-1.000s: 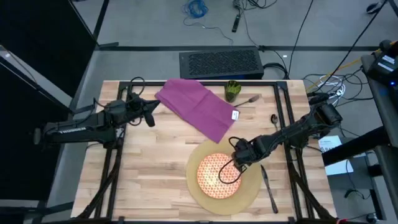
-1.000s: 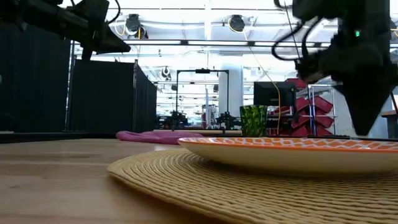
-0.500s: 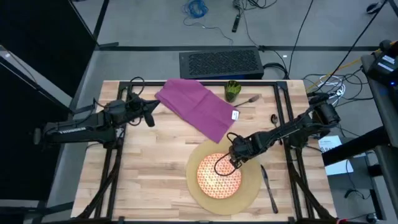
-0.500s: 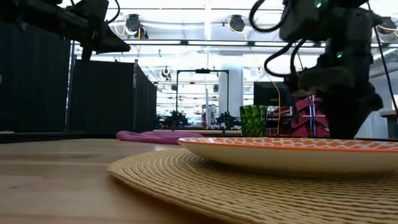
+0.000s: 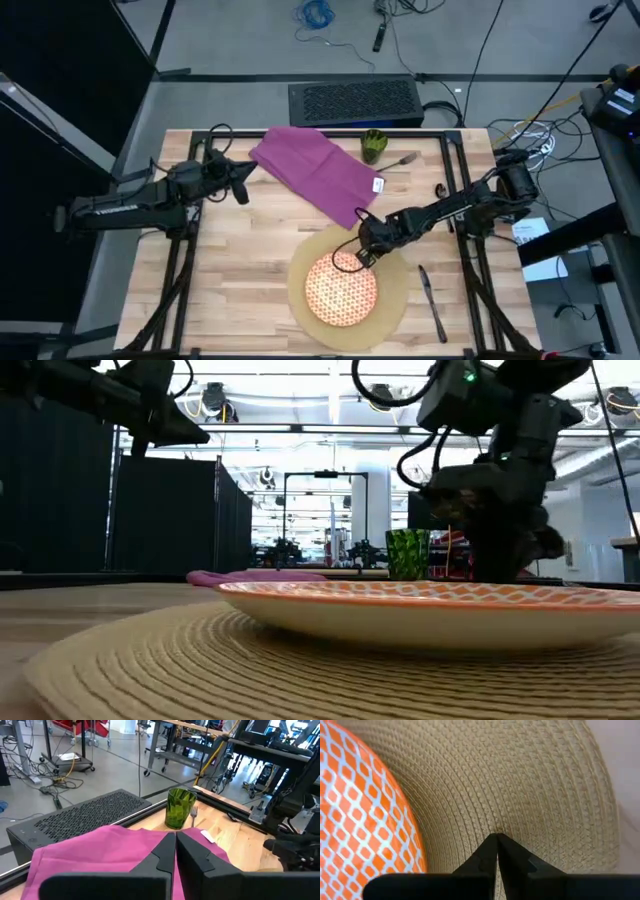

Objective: Set table place
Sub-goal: Adjust the brown table mat, then fold the purple table napkin

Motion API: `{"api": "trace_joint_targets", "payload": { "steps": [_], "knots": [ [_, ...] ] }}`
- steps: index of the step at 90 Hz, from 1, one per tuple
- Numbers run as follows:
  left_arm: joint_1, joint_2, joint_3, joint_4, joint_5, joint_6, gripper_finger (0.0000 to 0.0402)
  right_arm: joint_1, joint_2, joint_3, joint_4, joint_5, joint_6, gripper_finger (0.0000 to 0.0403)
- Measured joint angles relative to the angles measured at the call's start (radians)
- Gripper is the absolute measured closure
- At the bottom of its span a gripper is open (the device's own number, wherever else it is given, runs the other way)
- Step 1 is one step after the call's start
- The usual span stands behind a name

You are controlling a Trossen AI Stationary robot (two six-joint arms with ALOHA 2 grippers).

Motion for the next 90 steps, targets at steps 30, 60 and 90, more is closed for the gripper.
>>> {"api": "trace_joint_targets", "payload": {
  "steps": [30,60,90],
  "knots": [
    [0.0,-0.007,0.0,0.0,0.0,0.0,0.0402,-0.052,0.082,0.055,0.122,-0.041,-0.094,0.0403],
    [0.0,-0.023,0.0,-0.006,0.0,0.001,0.0402,-0.118,0.142,0.209,0.086,-0.035,-0.267,0.0403],
    [0.0,-0.086,0.0,-0.041,0.0,0.003,0.0402,-0.133,0.137,0.421,-0.099,-0.096,-0.379,0.0379]
  ]
}}
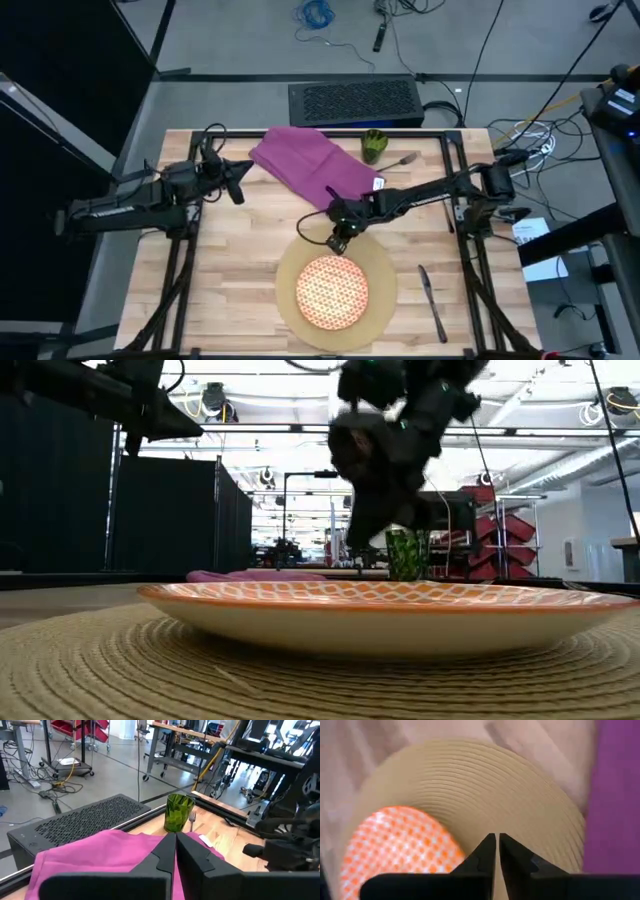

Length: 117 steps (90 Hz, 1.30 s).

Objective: Set table place
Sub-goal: Fold the purple table napkin

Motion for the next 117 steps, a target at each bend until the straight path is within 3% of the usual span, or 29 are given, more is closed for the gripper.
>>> {"api": "trace_joint_targets", "payload": {
  "steps": [9,22,31,42,52,68,83,92,100,110,117],
  "knots": [
    [0.0,-0.016,0.0,-0.01,0.0,0.0,0.0402,0.002,0.0,0.135,-0.208,0.078,-0.094,0.0361],
    [0.0,-0.037,0.0,-0.016,0.066,0.0,0.0402,0.032,-0.052,0.293,-0.623,0.398,-0.163,0.034],
    [0.0,-0.057,0.0,-0.015,0.104,0.022,0.0402,0.079,-0.174,0.284,-0.751,0.571,-0.123,0.0329],
    [0.0,-0.076,0.0,0.013,0.122,0.028,0.0402,0.168,-0.385,0.185,-0.74,0.649,-0.065,0.0318],
    [0.0,-0.072,0.0,0.097,0.191,0.051,0.0402,0.251,-0.598,0.003,-0.585,0.661,-0.039,0.0312],
    [-0.007,-0.03,-0.028,0.318,0.284,0.089,0.0402,0.354,-0.948,-0.417,-0.203,0.686,-0.098,0.0312],
    [-0.007,0.005,-0.091,0.436,0.289,0.086,0.0402,0.382,-1.22,-0.797,0.436,0.772,-0.303,0.0313],
    [-0.007,0.043,-0.14,0.581,0.283,0.054,0.0402,0.372,-1.289,-0.949,0.819,0.883,-0.532,0.0314],
    [-0.006,0.102,-0.168,0.72,0.278,0.025,0.0402,0.363,-1.308,-1.023,1.016,0.93,-0.647,0.0314],
    [-0.007,0.198,-0.178,0.847,0.221,0.016,0.0402,0.325,-1.307,-1.04,1.075,1.011,-0.687,0.0314],
    [-0.004,0.28,-0.175,0.906,0.102,-0.014,0.0402,0.277,-1.303,-1.026,1.036,1.047,-0.647,0.0312]
  ]
}}
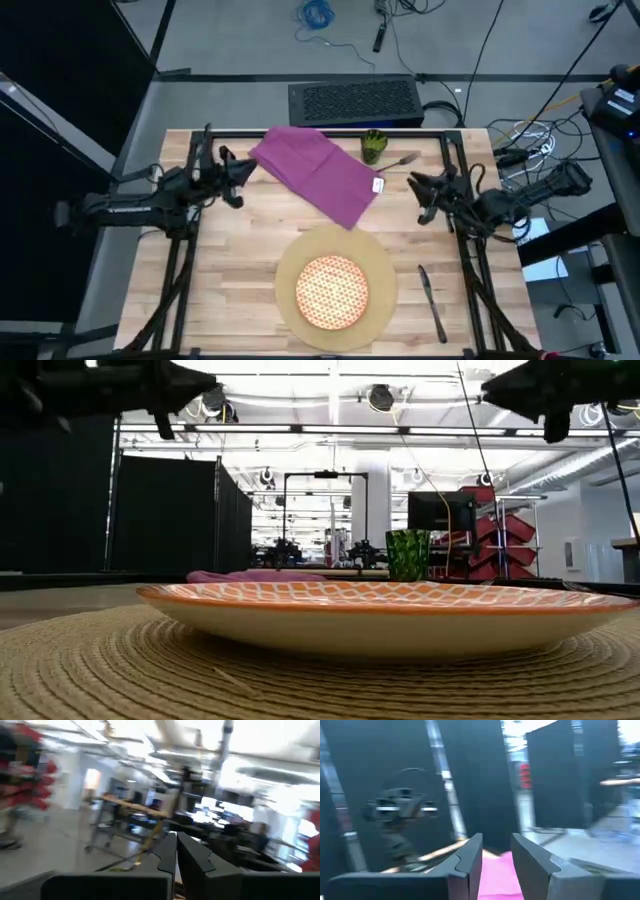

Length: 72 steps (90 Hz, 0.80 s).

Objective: Set table place
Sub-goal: Fold the purple table napkin

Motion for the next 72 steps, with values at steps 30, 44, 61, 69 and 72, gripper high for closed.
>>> {"api": "trace_joint_targets", "payload": {
  "steps": [30,44,61,69,72],
  "knots": [
    [0.09,0.272,0.229,-0.29,-0.102,0.035,0.0402,-0.23,0.044,0.154,-0.51,-0.101,0.298,0.0212],
    [0.134,0.255,0.309,-0.411,-0.104,0.084,0.0402,-0.269,0.057,0.18,-0.435,-0.105,0.229,0.0172],
    [0.153,0.293,0.31,-0.594,-0.06,0.01,0.0402,-0.295,0.086,0.186,-0.5,-0.225,0.365,0.0169],
    [0.138,0.38,0.31,-0.586,0.002,0.008,0.0402,-0.334,0.135,0.185,-0.568,-0.318,0.459,0.0179],
    [0.132,0.418,0.31,-0.556,0.022,0.013,0.0402,-0.351,0.159,0.185,-0.573,-0.337,0.478,0.0184]
  ]
}}
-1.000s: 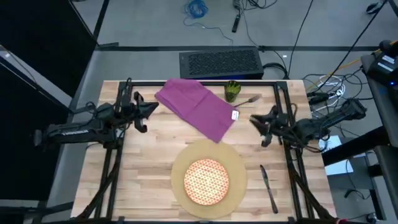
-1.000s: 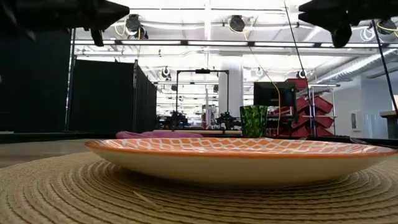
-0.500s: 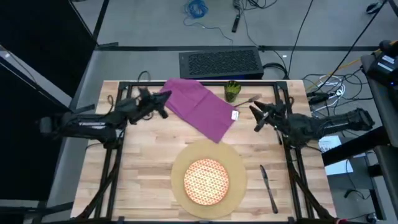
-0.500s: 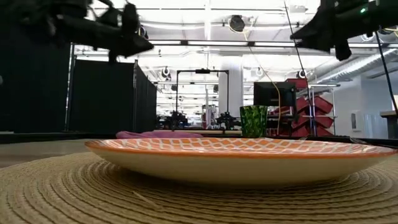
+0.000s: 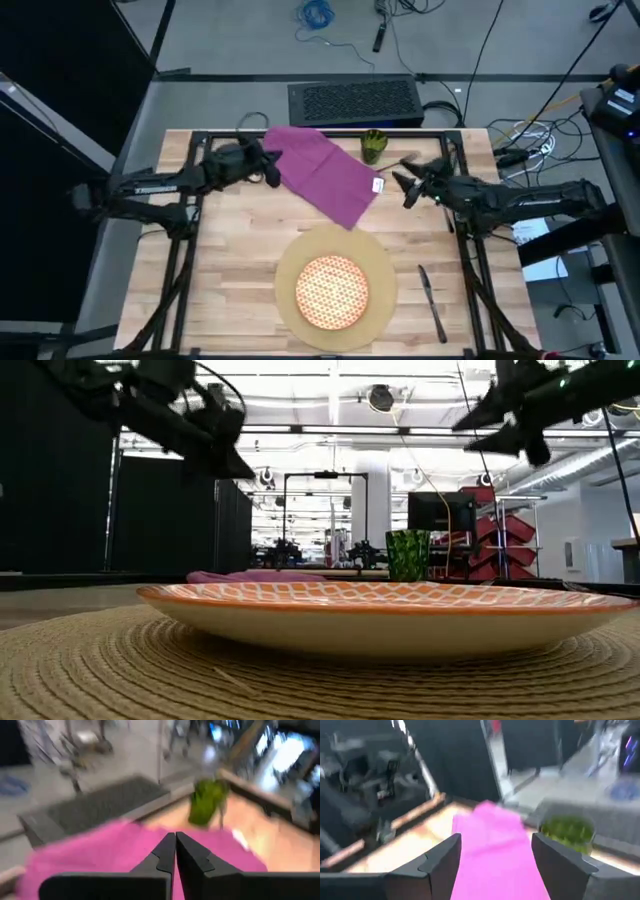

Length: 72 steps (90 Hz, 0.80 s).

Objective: Set table place
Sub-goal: Fold the purple table napkin

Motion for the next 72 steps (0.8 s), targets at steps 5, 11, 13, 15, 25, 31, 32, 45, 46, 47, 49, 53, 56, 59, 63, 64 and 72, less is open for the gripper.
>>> {"api": "trace_joint_targets", "payload": {
  "steps": [5,11,13,15,25,31,32,45,46,47,49,53,56,59,63,64,72],
  "knots": [
    [-0.009,0.063,0.005,0.048,0.042,0.024,0.0402,-0.025,0.039,0.0,0.008,-0.027,0.008,0.019],
    [-0.021,0.144,0.035,0.049,0.082,0.049,0.0402,-0.051,0.079,0.0,0.042,-0.064,0.007,0.0197],
    [-0.027,0.17,0.046,0.042,0.095,0.062,0.0402,-0.057,0.088,0.0,0.057,-0.076,0.006,0.0199],
    [-0.035,0.197,0.058,0.031,0.108,0.078,0.0402,-0.064,0.096,0.0,0.074,-0.088,0.003,0.02],
    [-0.064,0.307,0.117,0.015,0.132,0.16,0.0402,-0.085,0.121,0.0,0.141,-0.145,-0.017,0.0205],
    [-0.07,0.356,0.152,-0.044,0.116,0.199,0.0402,-0.094,0.121,0.0,0.165,-0.166,-0.019,0.0206],
    [-0.07,0.363,0.156,-0.055,0.112,0.206,0.0402,-0.095,0.121,0.0,0.168,-0.167,-0.02,0.0206],
    [-0.076,0.437,0.201,-0.127,0.114,0.282,0.0402,-0.096,0.118,0.0,0.168,-0.168,-0.031,0.0206],
    [-0.077,0.44,0.205,-0.129,0.118,0.286,0.0402,-0.096,0.118,0.0,0.168,-0.168,-0.031,0.0206],
    [-0.079,0.443,0.209,-0.131,0.12,0.291,0.0402,-0.097,0.118,0.0,0.168,-0.168,-0.032,0.0206],
    [-0.083,0.449,0.215,-0.131,0.122,0.301,0.0402,-0.097,0.118,0.0,0.168,-0.167,-0.035,0.0206],
    [-0.091,0.464,0.226,-0.127,0.112,0.309,0.0402,-0.097,0.118,0.0,0.168,-0.168,-0.038,0.0206],
    [-0.094,0.477,0.236,-0.124,0.098,0.314,0.0402,-0.097,0.118,0.0,0.168,-0.168,-0.038,0.0206],
    [-0.096,0.49,0.247,-0.124,0.087,0.316,0.0402,-0.097,0.118,0.0,0.168,-0.168,-0.038,0.0206],
    [-0.095,0.507,0.262,-0.129,0.086,0.315,0.0402,-0.097,0.118,0.0,0.169,-0.167,-0.038,0.0206],
    [-0.094,0.51,0.265,-0.129,0.086,0.315,0.0402,-0.097,0.118,0.0,0.169,-0.167,-0.038,0.0206],
    [-0.094,0.538,0.28,-0.148,0.084,0.314,0.0402,-0.097,0.115,0.0,0.169,-0.167,-0.038,0.0207]
  ]
}}
